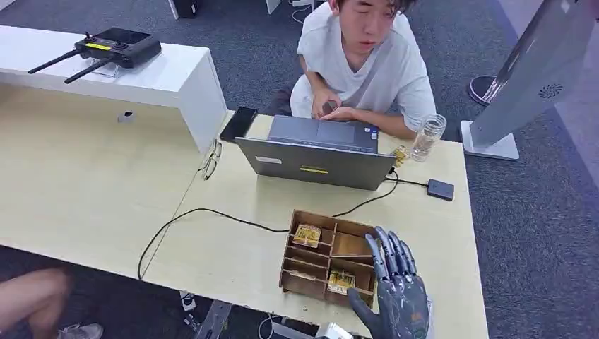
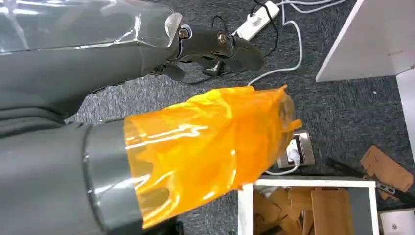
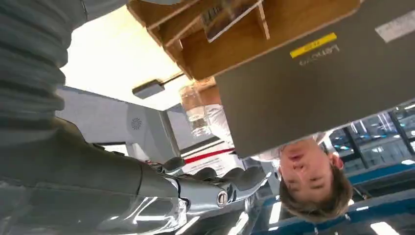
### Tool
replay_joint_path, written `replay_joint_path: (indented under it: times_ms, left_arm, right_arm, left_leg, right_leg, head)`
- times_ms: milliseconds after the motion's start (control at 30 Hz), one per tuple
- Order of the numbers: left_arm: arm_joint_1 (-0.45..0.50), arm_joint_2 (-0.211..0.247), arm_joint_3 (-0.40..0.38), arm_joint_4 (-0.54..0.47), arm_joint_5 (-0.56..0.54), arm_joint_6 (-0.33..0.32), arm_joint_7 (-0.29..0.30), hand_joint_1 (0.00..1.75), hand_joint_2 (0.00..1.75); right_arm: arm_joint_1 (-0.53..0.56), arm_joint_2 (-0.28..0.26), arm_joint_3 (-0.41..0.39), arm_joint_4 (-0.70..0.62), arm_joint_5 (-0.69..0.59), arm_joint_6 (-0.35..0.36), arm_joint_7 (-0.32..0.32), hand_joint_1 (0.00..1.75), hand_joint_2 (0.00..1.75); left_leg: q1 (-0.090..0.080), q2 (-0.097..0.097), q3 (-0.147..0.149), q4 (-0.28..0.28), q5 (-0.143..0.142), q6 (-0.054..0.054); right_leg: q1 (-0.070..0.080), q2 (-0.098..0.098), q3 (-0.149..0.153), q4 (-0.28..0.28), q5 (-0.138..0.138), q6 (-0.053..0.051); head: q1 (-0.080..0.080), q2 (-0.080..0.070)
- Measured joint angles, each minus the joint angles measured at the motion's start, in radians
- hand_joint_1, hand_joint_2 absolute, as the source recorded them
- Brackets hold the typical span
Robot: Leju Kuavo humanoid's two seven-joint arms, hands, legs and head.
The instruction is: Pass the card to the sensor for recognition and then transmit it.
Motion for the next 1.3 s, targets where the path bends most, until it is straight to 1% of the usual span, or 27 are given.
replay_joint_path:
  times_ms: [300,700,900,933,1000,1033,1067,1133,1300]
  left_arm:
    - [0.000,-0.004,-0.016,0.000,-0.008,-0.013,0.031,0.00,0.00]
    - [-0.001,-0.004,-0.022,0.000,-0.013,-0.020,0.033,0.00,0.00]
    - [-0.001,-0.005,-0.030,0.000,-0.020,-0.023,0.040,0.00,0.00]
    - [-0.001,-0.005,-0.032,0.000,-0.021,-0.023,0.040,0.00,0.00]
    - [-0.001,-0.005,-0.035,0.000,-0.023,-0.025,0.042,0.00,0.00]
    - [-0.001,-0.005,-0.038,0.000,-0.023,-0.026,0.042,0.00,0.00]
    - [-0.001,-0.005,-0.039,0.000,-0.023,-0.026,0.043,0.00,0.00]
    - [-0.001,-0.005,-0.040,0.000,-0.023,-0.026,0.044,0.00,0.00]
    - [-0.001,-0.005,-0.041,0.000,-0.021,-0.026,0.044,0.00,0.00]
  right_arm:
    - [-0.038,0.008,0.012,0.066,0.010,0.046,0.000,0.00,1.75]
    - [-0.056,0.021,0.012,0.114,0.009,0.052,0.013,0.00,1.75]
    - [-0.076,0.037,0.012,0.119,0.022,0.074,0.013,0.07,1.75]
    - [-0.080,0.040,0.012,0.120,0.022,0.077,0.013,0.14,1.75]
    - [-0.088,0.046,0.012,0.123,0.023,0.087,0.012,0.14,1.75]
    - [-0.093,0.048,0.012,0.124,0.024,0.091,0.010,0.17,1.75]
    - [-0.097,0.049,0.012,0.124,0.023,0.096,0.010,0.16,1.75]
    - [-0.105,0.049,0.012,0.124,0.020,0.111,0.010,0.19,1.75]
    - [-0.113,0.049,0.012,0.121,0.008,0.136,0.010,0.19,1.75]
  left_leg:
    - [0.000,0.000,0.000,0.000,0.001,0.000]
    - [0.000,0.000,0.000,0.000,0.002,0.000]
    - [0.000,0.000,0.000,0.000,0.002,0.000]
    - [0.000,0.000,0.000,0.000,0.002,0.000]
    - [0.000,0.000,0.000,0.000,0.003,0.000]
    - [0.000,0.000,0.000,0.000,0.003,-0.001]
    - [0.000,-0.001,0.000,0.000,0.003,0.000]
    - [0.000,-0.001,0.000,0.000,0.003,0.000]
    - [0.000,-0.001,0.000,0.000,0.003,0.000]
  right_leg:
    - [0.000,-0.001,0.000,0.000,0.001,0.000]
    - [0.000,-0.001,0.000,0.000,0.001,-0.001]
    - [0.000,-0.001,0.000,0.000,0.001,-0.001]
    - [0.000,-0.001,0.000,0.000,0.001,0.000]
    - [0.000,-0.001,0.000,0.000,0.002,0.000]
    - [0.000,-0.001,0.000,0.000,0.002,0.000]
    - [0.000,-0.001,0.000,0.000,0.002,0.000]
    - [0.000,-0.001,0.000,0.000,0.002,0.000]
    - [0.000,-0.001,0.000,0.000,0.003,0.001]
  head:
    - [0.000,0.000]
    - [0.000,0.000]
    - [0.000,0.000]
    - [0.000,0.000]
    - [0.000,0.000]
    - [0.000,0.000]
    - [0.000,0.000]
    - [0.000,0.000]
    - [0.000,0.000]
